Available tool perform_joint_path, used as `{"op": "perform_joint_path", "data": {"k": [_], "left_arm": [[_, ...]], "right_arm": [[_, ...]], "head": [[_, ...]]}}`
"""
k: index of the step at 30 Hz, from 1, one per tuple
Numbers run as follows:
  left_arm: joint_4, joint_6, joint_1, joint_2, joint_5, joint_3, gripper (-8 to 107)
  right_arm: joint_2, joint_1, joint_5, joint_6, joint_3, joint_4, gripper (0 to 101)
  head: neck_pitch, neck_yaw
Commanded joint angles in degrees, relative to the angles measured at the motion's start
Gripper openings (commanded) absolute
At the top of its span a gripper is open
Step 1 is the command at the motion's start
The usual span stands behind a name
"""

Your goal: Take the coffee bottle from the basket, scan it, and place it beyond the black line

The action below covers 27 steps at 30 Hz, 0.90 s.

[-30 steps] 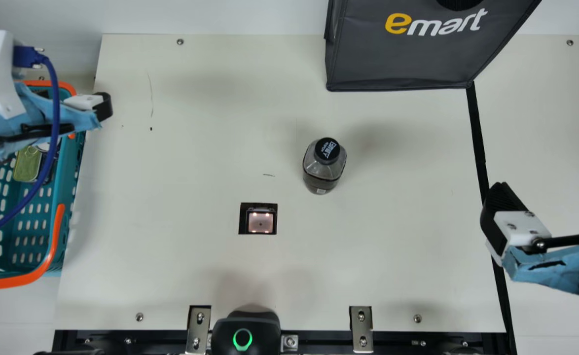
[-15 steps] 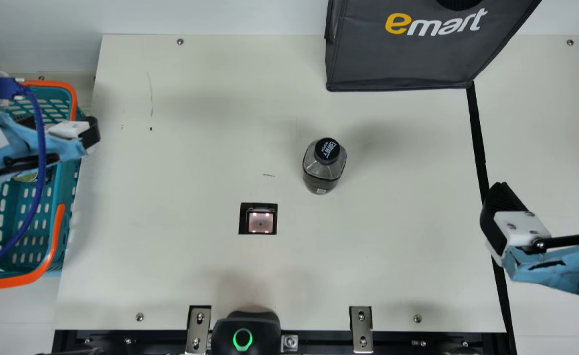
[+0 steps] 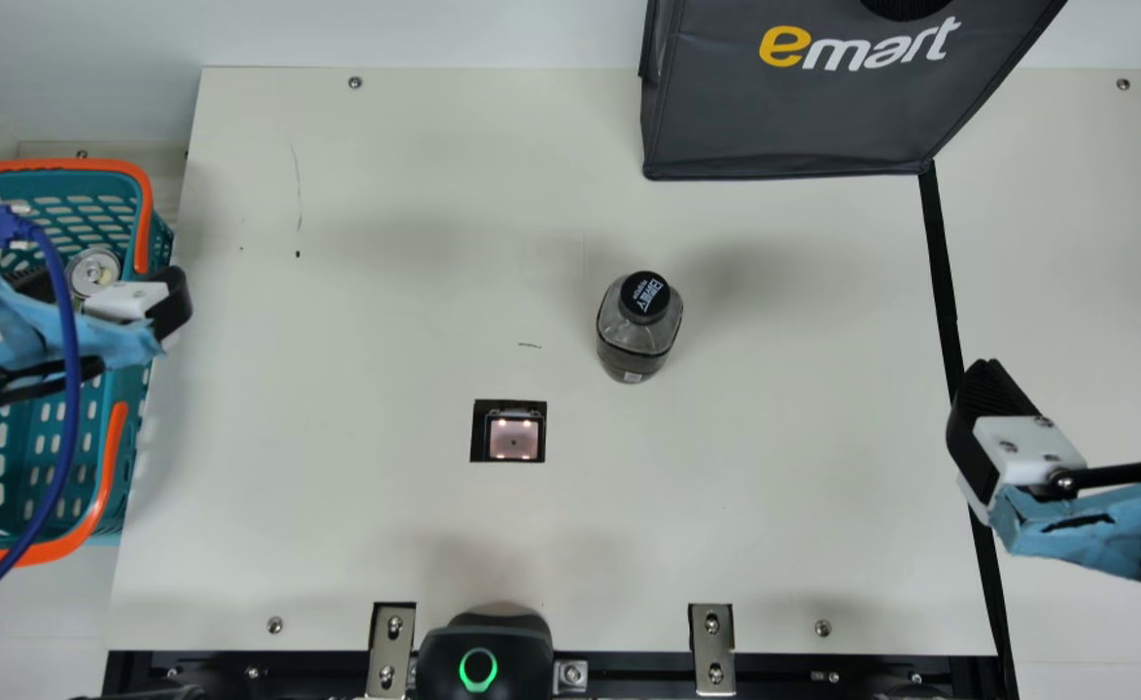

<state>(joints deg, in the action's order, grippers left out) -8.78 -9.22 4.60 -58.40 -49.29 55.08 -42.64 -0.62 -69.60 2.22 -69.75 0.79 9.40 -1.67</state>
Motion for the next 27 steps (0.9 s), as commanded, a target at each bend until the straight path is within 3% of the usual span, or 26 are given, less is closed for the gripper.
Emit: {"op": "perform_joint_path", "data": {"k": [1,27], "left_arm": [[-0.05,0.22,0.00,0.64,-0.28,-0.26,90],[2.61,4.85,-2.17,10.02,-6.02,-3.11,90]], "right_arm": [[0.00,0.00,0.00,0.00,0.00,0.00,91],[0.00,0.00,0.06,0.00,0.00,0.00,91]], "head": [[-1.48,0.09],[-1.48,0.09]]}}
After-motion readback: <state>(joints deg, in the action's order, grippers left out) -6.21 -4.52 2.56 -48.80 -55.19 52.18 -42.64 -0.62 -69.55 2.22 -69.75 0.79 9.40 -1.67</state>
